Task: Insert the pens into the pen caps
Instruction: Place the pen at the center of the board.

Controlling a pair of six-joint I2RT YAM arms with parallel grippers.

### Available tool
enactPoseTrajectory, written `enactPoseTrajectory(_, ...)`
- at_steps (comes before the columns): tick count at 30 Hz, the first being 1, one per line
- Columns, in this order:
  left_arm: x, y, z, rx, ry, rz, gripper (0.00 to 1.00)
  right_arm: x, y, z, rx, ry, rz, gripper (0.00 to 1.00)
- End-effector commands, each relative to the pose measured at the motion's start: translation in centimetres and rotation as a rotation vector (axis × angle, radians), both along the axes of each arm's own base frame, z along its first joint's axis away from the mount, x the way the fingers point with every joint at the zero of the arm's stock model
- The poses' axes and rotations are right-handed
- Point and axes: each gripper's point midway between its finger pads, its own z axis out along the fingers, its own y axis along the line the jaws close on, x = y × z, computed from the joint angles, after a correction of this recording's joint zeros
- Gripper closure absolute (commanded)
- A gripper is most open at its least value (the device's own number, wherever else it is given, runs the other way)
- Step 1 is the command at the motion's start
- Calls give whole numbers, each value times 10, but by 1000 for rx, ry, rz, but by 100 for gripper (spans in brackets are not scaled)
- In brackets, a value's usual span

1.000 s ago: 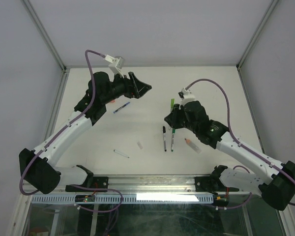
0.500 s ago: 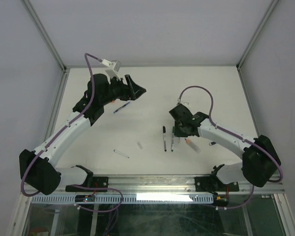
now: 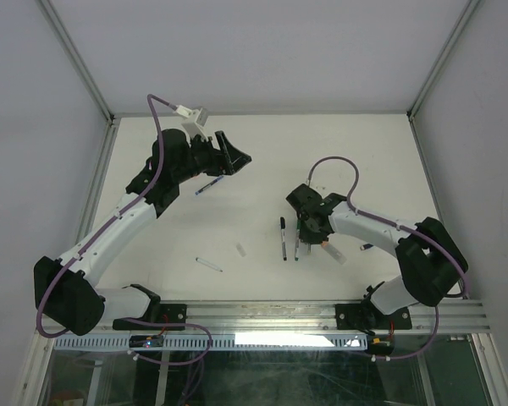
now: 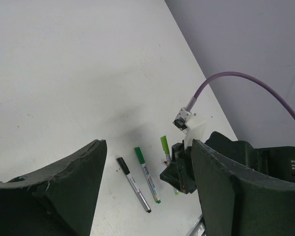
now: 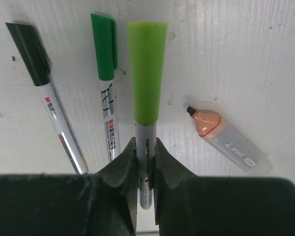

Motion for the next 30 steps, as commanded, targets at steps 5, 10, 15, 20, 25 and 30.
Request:
enactPoseTrajectory(5, -4, 2, 13, -41, -28, -12, 30, -4, 3, -17, 15, 33, -29, 99)
enactPoseTrajectory(10, -6, 3, 11, -42, -21, -10, 30, -8, 0, -25, 6, 54, -36, 93)
enactPoseTrajectory(15, -8, 6, 7, -40, -17, 0, 30, -9, -4, -29, -15, 54, -41, 83)
enactPoseTrajectory(20, -9, 8, 6, -37, -13, 5, 30, -9, -4, -30, -17, 58, -39, 80)
enactPoseTrajectory(25, -9, 9, 5, -32, -10, 9, 30, -7, -4, -26, -17, 48, -39, 77)
enactPoseTrajectory(30, -7, 13, 0, -15, 3, 28, 30, -3, -2, -13, -7, 22, -24, 76)
